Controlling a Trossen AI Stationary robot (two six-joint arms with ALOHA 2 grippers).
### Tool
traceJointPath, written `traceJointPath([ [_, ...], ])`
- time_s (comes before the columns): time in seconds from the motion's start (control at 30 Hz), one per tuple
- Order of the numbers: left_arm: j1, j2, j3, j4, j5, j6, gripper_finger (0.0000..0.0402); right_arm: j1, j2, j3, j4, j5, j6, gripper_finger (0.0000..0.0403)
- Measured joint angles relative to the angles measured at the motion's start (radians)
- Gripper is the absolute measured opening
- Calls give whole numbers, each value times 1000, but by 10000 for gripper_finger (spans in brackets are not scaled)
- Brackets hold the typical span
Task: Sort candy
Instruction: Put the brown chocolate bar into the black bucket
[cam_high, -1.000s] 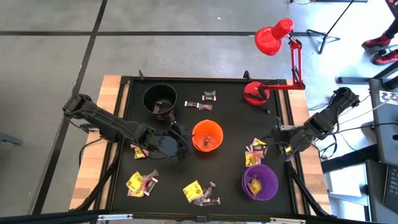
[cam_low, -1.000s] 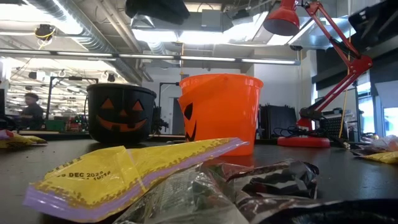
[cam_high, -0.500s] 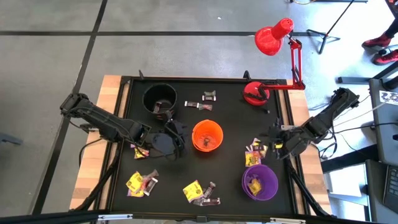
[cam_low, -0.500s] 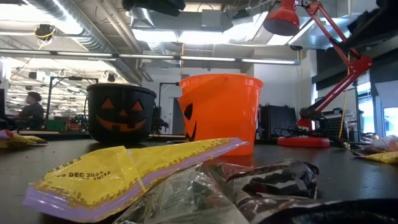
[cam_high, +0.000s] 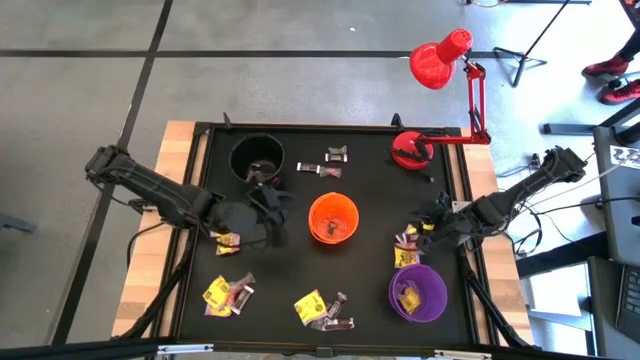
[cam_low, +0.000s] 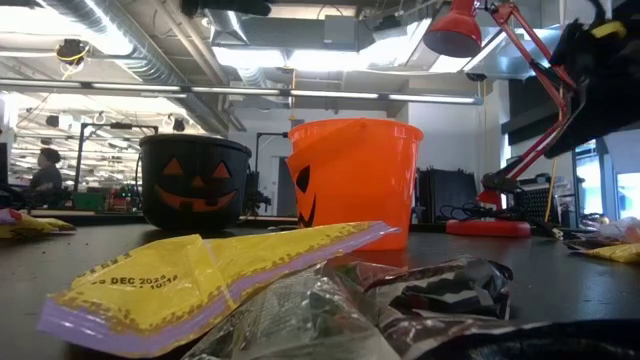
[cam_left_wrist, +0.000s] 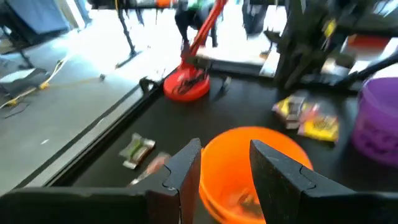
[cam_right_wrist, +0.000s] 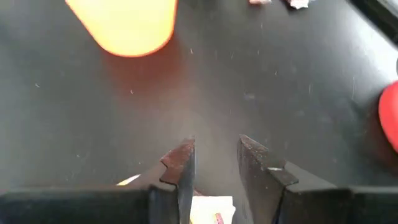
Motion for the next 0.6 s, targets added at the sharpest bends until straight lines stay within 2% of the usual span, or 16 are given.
traceJointPath([
  [0.13, 0, -83, -186, 260, 43, 7, 129, -51, 9, 0, -8, -95, -5, 117],
  [0.3, 0, -99, -365, 533, 72, -1, 129, -73, 20, 0, -47, -187, 3, 117],
  [0.43, 0, -100, -428, 607, 85, -43, 129, -73, 49, -2, -90, -236, 61, 122],
  [0.6, 0, -100, -437, 618, 87, -59, 129, -73, 101, -59, -88, -335, 145, 136],
])
